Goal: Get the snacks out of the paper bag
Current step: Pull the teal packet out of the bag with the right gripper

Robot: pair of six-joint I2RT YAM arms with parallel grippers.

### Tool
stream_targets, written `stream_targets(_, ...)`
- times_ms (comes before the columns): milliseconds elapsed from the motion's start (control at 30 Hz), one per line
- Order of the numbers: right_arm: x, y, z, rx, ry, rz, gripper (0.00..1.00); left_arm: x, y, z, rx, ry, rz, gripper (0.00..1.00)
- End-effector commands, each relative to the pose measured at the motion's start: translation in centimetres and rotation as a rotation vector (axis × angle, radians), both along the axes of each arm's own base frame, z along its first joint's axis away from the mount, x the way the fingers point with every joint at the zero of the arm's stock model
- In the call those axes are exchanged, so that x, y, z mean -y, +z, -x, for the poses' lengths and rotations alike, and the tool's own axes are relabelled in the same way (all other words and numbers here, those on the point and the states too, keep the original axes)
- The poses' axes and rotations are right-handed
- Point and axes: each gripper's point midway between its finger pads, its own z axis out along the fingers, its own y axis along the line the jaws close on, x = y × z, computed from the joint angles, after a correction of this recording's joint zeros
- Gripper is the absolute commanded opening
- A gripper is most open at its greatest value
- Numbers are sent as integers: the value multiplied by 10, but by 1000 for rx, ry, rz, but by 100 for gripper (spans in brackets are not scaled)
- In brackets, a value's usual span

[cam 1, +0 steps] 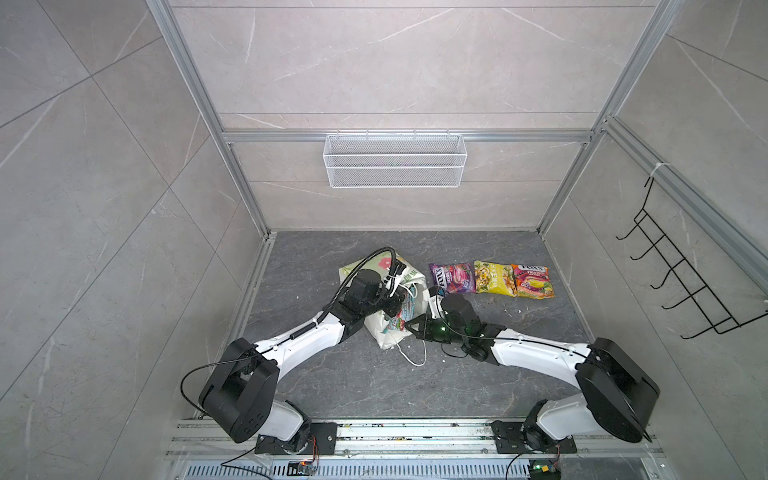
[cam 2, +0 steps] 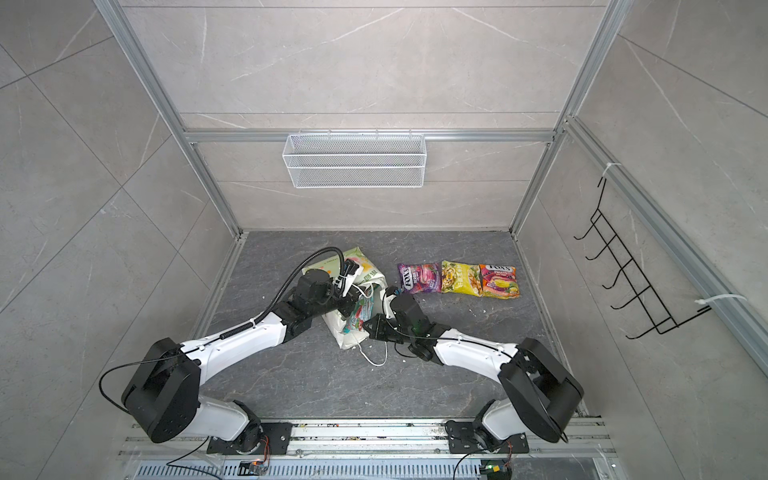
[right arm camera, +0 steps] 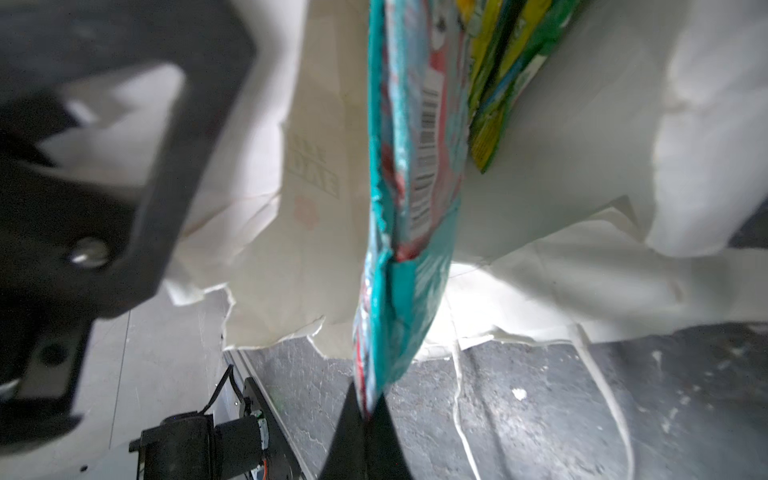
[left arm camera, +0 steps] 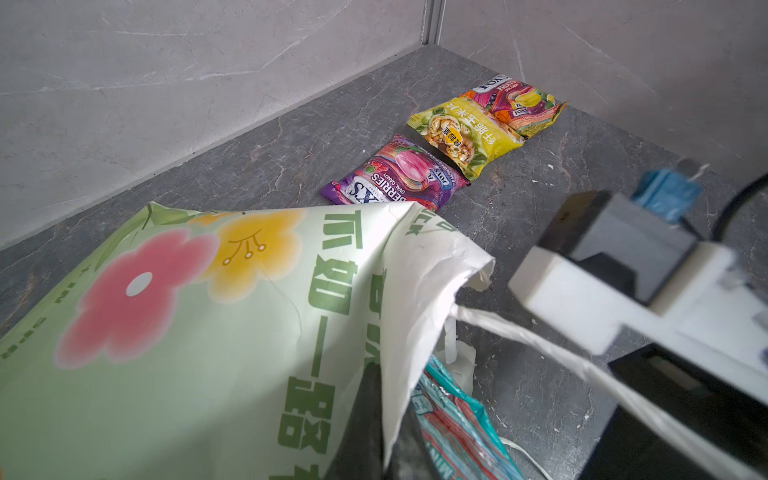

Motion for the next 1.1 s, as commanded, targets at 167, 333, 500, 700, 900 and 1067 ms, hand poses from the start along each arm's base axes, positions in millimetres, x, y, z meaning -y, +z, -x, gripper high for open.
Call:
stream_targets(167, 37, 34, 27, 111, 71, 163, 0, 2, 26, -11, 72, 21, 17, 0)
stream_targets(333, 67, 50, 33, 159, 32, 263, 0, 2, 27, -14, 78, 25, 4, 0)
stream_targets(500, 97, 64, 34, 192, -6, 362, 0, 1, 30, -14, 96, 20, 1, 0)
stream_targets(700, 132, 69, 28, 153, -41, 473, 0, -3, 32, -7, 95, 3, -24, 0)
stream_targets(900, 149, 53, 19, 82, -3, 593, 0, -11, 34, -4, 120, 26, -34, 0)
stream_targets(1067, 170, 38, 3, 43, -67, 661, 0, -9, 36, -5, 120, 22, -12, 0)
